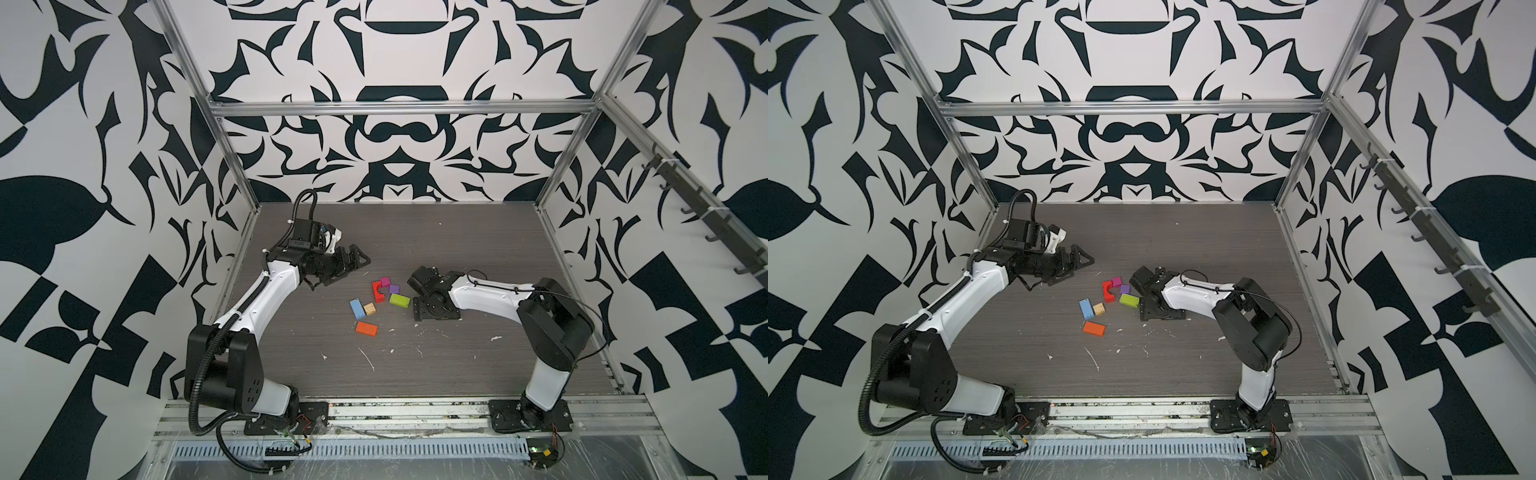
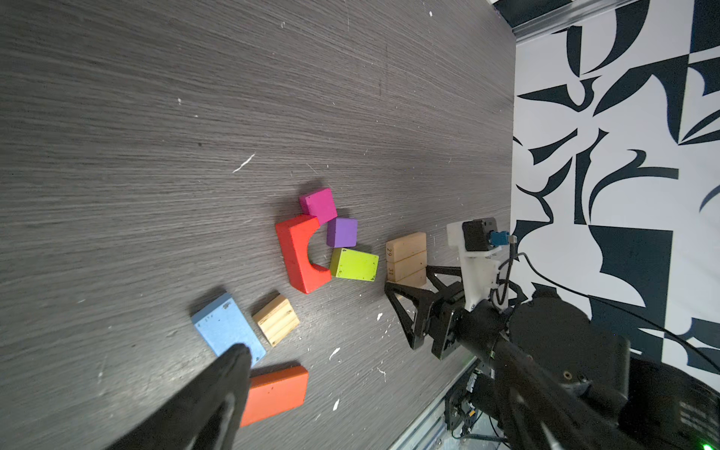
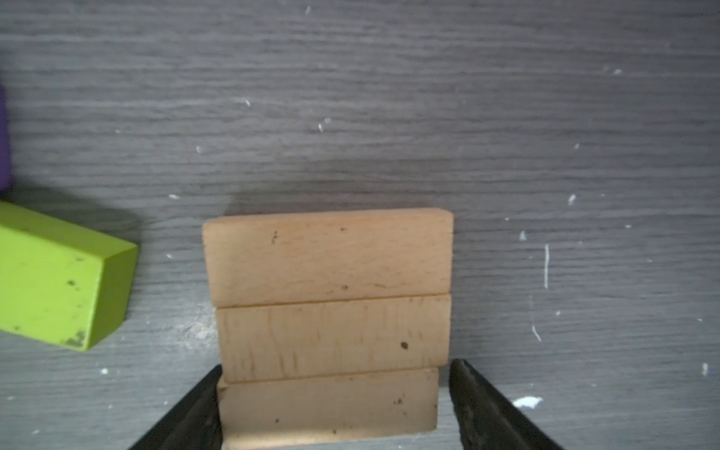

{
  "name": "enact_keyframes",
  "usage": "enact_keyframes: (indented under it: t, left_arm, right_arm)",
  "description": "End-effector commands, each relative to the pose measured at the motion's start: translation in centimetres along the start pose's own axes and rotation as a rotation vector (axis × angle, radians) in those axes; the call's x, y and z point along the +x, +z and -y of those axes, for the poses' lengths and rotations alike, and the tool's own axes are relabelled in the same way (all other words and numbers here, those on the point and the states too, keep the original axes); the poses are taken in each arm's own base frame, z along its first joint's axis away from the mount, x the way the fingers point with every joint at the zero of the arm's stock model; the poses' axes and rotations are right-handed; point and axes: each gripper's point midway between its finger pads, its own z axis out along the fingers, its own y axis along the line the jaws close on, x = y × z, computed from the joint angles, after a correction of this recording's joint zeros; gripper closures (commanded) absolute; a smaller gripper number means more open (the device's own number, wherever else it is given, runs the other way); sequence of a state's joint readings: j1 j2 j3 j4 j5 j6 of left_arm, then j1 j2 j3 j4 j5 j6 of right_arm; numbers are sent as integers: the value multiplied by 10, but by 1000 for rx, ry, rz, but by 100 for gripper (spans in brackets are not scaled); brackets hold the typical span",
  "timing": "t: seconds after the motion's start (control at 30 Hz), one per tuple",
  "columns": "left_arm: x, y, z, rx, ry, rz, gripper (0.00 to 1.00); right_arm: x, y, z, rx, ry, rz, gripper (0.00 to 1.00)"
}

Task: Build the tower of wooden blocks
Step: 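Slide the 58 bar with the right gripper against the two tan bars, then open the right gripper and raise it off the three bars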

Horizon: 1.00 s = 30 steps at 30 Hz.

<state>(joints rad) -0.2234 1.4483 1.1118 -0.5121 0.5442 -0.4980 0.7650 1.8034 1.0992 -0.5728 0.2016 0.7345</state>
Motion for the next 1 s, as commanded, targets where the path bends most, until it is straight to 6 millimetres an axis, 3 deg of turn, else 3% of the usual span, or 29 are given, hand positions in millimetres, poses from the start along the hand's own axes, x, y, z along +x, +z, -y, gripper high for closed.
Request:
enact_keyframes:
  t: [0.0,0.17,0.97]
  left_arm:
    - [4,-2,2,17,9,-2,0]
    - [4,-2,1,17,5,-7,0]
    - [6,-1,0,8,-4,-22,0]
  right_arm:
    - [-2,-2,3,19,0,-1,9]
    - [-5,-8,1,3,1,12,4]
    - [-17,-50,-11,-141,-40,98,0]
